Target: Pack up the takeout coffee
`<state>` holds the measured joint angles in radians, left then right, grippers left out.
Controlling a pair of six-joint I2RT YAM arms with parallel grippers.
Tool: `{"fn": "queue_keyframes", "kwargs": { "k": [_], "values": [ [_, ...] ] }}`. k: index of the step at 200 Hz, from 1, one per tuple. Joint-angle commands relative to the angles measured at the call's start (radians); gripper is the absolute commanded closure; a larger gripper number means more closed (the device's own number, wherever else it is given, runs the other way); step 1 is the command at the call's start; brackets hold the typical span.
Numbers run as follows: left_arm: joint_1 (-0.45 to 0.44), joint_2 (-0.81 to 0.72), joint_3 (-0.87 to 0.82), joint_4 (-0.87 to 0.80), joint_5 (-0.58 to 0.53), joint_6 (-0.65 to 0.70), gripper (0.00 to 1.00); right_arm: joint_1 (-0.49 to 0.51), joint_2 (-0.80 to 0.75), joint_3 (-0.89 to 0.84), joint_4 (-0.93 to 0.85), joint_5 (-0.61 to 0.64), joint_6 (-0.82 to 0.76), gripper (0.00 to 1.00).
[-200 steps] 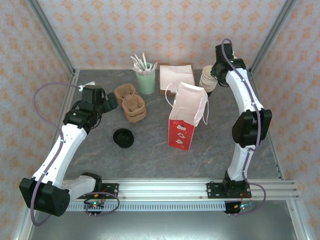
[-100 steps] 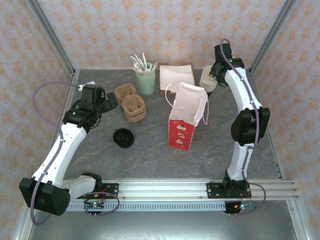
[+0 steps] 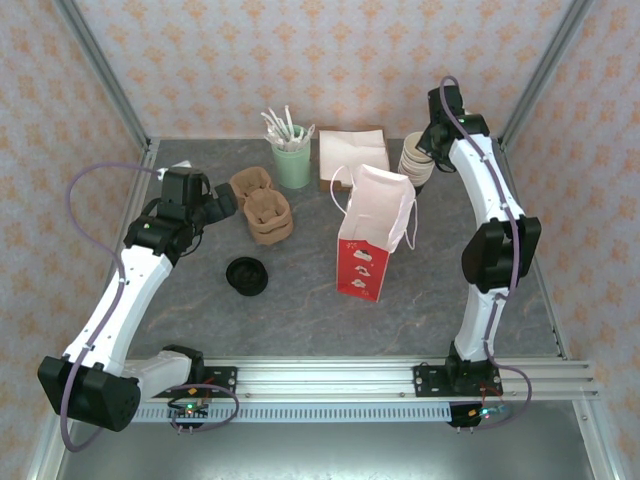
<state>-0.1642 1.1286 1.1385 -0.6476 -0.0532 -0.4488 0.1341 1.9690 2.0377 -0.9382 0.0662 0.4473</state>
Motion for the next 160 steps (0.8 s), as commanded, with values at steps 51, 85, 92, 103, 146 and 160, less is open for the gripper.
{"fn": "queue_keyframes", "kwargs": {
  "k": [51, 85, 92, 103, 146, 160],
  "values": [
    [-0.116, 0.021, 0.047, -0.009, 0.098, -0.041, 0.03, 0.021, -0.246, -0.015, -0.043, 0.082, 0.014, 1.0],
    [-0.237, 0.033, -0.002, 0.042, 0.151, 0.029, 0.05, 0.021, -0.324, -0.005, -0.065, 0.09, 0.004, 1.0],
    [-0.268, 0.028, -0.022, 0.063, 0.166, 0.053, 0.06, 0.021, -0.34, -0.003, -0.069, 0.091, -0.002, 1.0],
    [-0.313, 0.017, -0.056, 0.091, 0.182, 0.083, 0.06, 0.022, -0.362, 0.006, -0.084, 0.09, -0.01, 1.0],
    [-0.473, -0.056, -0.266, 0.296, 0.313, 0.219, 0.13, 0.022, -0.46, 0.062, -0.18, 0.054, -0.03, 1.0],
    [-0.514, -0.072, -0.344, 0.383, 0.336, 0.237, 0.17, 0.022, -0.51, 0.061, -0.203, 0.031, -0.035, 1.0]
  ]
}}
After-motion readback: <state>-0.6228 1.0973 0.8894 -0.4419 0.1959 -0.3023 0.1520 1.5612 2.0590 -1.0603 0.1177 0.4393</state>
